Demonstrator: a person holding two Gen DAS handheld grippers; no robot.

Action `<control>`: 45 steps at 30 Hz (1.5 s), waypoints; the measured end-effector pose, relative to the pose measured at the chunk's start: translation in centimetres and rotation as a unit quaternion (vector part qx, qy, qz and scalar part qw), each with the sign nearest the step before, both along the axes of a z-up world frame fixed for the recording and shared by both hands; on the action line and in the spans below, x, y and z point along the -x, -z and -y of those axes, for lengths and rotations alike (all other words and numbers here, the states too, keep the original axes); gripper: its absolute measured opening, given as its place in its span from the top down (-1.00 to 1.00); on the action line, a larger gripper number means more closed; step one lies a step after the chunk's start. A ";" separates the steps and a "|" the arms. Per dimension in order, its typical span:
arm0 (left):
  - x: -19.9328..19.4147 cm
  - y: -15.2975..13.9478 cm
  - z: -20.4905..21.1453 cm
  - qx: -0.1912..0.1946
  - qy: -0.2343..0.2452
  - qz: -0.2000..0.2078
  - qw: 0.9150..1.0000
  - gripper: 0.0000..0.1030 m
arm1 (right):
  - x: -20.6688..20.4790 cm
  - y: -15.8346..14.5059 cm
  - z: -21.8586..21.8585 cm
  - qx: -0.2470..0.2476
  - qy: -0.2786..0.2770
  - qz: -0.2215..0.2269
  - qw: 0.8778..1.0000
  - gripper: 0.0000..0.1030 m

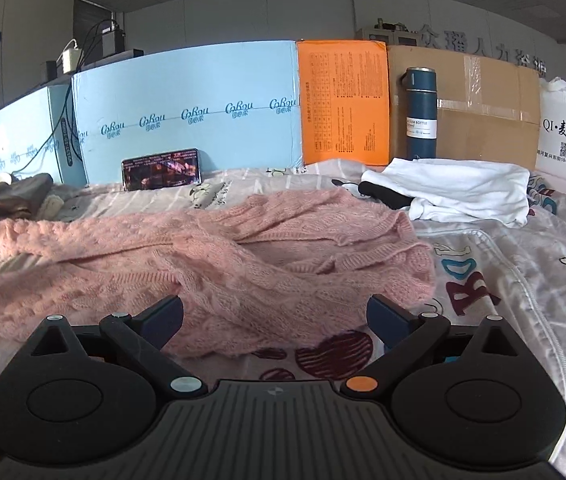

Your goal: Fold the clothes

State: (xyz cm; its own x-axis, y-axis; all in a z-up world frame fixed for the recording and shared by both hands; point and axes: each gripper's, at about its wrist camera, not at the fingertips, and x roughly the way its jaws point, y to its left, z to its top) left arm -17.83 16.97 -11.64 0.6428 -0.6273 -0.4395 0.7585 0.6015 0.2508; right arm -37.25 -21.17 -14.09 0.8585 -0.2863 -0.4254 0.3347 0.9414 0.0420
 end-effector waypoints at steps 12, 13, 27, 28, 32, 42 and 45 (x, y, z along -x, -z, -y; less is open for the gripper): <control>0.7 1.9 1.8 -0.113 0.011 0.011 0.994 -0.99 | -1.2 1.9 -0.3 0.199 -0.002 -0.122 0.972 -0.93; 0.5 2.0 1.8 -0.110 0.010 0.009 0.994 -0.99 | -1.4 2.0 -0.2 0.208 -0.009 -0.123 0.970 -0.93; -1.9 2.5 2.8 -0.054 -0.007 -0.011 0.998 -0.99 | -4.1 1.9 -2.4 0.256 -0.102 -0.051 0.960 -0.84; -2.2 2.6 2.4 -0.047 -0.016 -0.018 0.999 -0.96 | -3.9 1.8 -1.8 0.247 -0.093 -0.046 0.963 -0.78; -3.1 2.7 1.1 -0.004 -0.010 -0.052 0.999 0.03 | -3.6 1.8 0.2 0.186 -0.081 -0.034 0.979 -0.10; -5.7 1.0 -1.5 0.206 -0.010 -0.116 0.972 0.69 | -4.5 -0.2 4.1 0.044 -0.090 0.053 0.994 0.53; -7.5 0.7 -1.3 0.257 -0.024 -0.151 0.954 0.69 | -6.3 -1.1 5.4 0.007 -0.080 0.074 0.994 0.54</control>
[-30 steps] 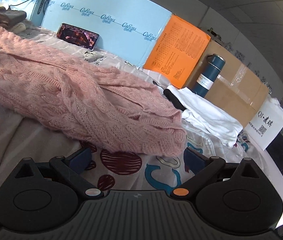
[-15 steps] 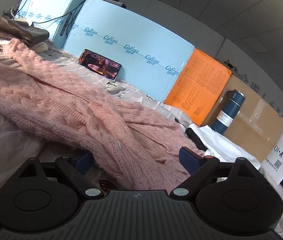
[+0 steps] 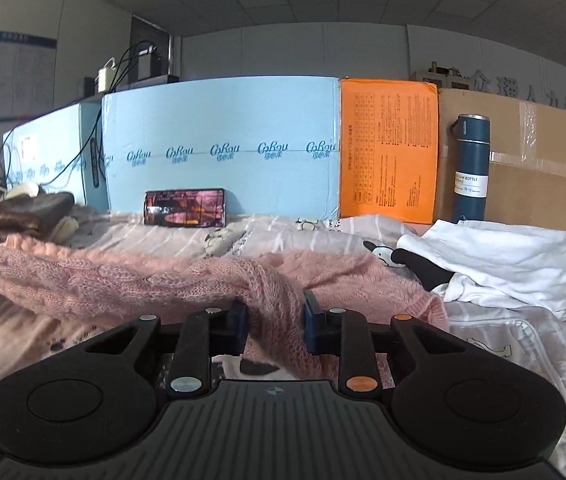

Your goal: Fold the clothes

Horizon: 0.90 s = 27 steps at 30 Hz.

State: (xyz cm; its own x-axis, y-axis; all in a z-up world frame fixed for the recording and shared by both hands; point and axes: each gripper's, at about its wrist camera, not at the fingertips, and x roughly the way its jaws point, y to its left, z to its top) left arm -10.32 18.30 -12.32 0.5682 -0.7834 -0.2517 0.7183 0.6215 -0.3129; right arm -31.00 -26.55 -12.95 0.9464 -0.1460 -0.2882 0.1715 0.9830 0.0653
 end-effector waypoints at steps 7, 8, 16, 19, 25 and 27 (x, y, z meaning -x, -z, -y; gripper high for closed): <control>-4.6 0.7 0.5 0.068 -0.040 -0.120 0.990 0.68 | -5.8 -1.6 2.5 -0.079 0.013 -0.017 0.997 0.53; -5.1 0.8 0.5 0.072 -0.045 -0.135 0.987 0.68 | -6.7 -1.6 2.8 -0.084 0.017 -0.024 0.996 0.53; -8.0 2.5 1.3 0.099 -0.082 -0.206 0.970 0.63 | -11.6 -0.6 3.6 -0.098 0.059 -0.070 0.991 0.41; -8.5 3.0 1.5 0.108 -0.088 -0.209 0.968 0.39 | -12.8 -0.1 4.2 -0.114 0.086 -0.080 0.986 0.13; -8.3 3.5 1.0 0.136 -0.092 -0.206 0.965 -0.17 | -12.5 1.1 5.5 -0.154 0.100 -0.058 0.981 -0.28; -8.0 3.3 1.2 0.136 -0.088 -0.199 0.966 -0.32 | -12.1 1.2 5.7 -0.163 0.105 -0.048 0.980 -0.37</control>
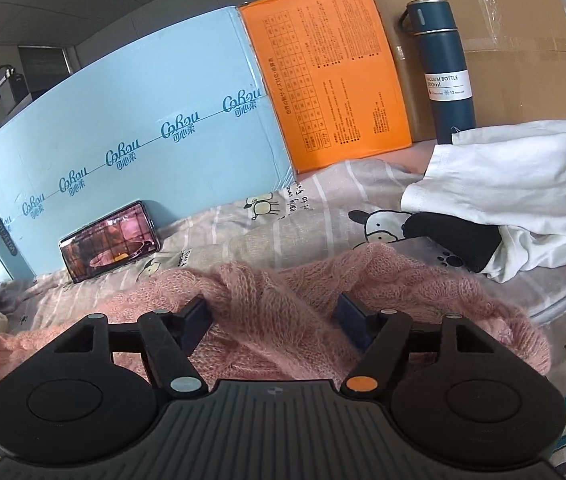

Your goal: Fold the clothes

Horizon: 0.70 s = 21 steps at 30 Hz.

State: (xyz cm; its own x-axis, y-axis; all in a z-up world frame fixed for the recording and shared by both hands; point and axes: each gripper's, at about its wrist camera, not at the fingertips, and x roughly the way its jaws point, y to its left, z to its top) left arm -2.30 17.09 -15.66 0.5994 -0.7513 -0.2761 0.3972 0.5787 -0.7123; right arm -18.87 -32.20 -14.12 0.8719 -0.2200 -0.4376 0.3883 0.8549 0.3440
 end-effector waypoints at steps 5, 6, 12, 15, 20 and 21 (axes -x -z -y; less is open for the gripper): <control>0.2 -0.2 0.9 -0.038 -0.019 0.008 0.999 -0.45 | 1.3 0.2 0.5 -0.029 0.007 0.023 0.999 -0.55; 0.1 -0.2 1.1 -0.046 -0.025 0.007 0.999 -0.45 | 1.5 0.2 0.5 -0.034 0.006 0.027 0.999 -0.58; -0.6 -0.3 2.0 -0.072 -0.049 -0.007 0.996 -0.45 | 1.1 0.5 -0.2 -0.017 -0.004 0.006 1.000 -0.81; -1.0 -0.2 2.8 -0.083 -0.059 -0.024 0.994 -0.52 | 0.9 0.5 -1.4 0.016 -0.021 -0.001 1.000 -0.92; -0.9 -0.9 4.2 -0.119 -0.084 0.009 0.989 -0.48 | 1.2 0.3 -1.8 0.020 -0.058 0.016 0.998 -1.00; -0.9 -1.1 4.6 -0.135 -0.088 0.018 0.987 -0.33 | 1.3 0.3 -1.8 0.017 -0.062 0.021 0.998 -1.00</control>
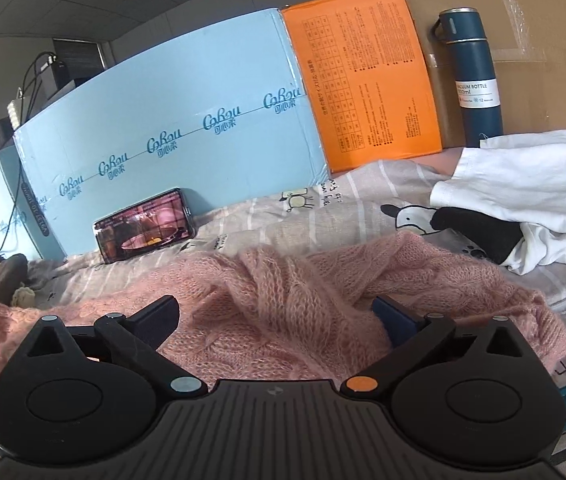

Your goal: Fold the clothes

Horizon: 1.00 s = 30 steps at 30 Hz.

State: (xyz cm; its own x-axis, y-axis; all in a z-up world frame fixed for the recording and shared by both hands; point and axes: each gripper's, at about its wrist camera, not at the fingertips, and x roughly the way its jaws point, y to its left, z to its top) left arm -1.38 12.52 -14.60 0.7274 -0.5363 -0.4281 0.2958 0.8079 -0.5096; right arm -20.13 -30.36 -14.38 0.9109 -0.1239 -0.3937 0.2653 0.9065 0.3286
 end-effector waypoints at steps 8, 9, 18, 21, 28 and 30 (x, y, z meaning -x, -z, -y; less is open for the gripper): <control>2.7 -2.3 0.1 -0.045 0.014 0.112 0.993 0.86 | 0.0 0.0 0.0 -0.007 -0.003 0.002 1.000 -1.00; 3.4 -2.8 -0.4 -0.032 0.008 0.121 0.992 0.86 | 0.1 0.0 0.0 -0.009 -0.002 0.006 1.000 -1.00; 3.9 -2.0 -2.6 -0.017 -0.023 0.070 0.997 0.83 | 2.1 -0.6 0.8 -0.063 -0.017 0.054 0.996 -1.00; 2.3 -0.2 -1.8 -0.052 -0.025 0.023 0.998 0.82 | 3.0 -0.7 0.8 -0.074 -0.012 0.058 0.996 -1.00; 2.6 0.1 -3.0 -0.034 -0.033 0.005 0.999 0.55 | 6.5 -1.0 0.9 -0.082 0.029 0.087 0.992 -1.00; 3.6 -0.4 -4.0 -0.008 -0.047 0.002 0.999 0.18 | 7.8 -1.0 0.9 -0.082 0.038 0.095 0.991 -1.00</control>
State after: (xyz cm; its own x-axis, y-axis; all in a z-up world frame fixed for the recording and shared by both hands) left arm -5.00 16.55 -14.17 0.7759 -0.4589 -0.4329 0.2209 0.8404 -0.4949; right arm -27.97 -31.27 -13.37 0.9609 -0.1432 -0.2370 0.2501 0.8162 0.5209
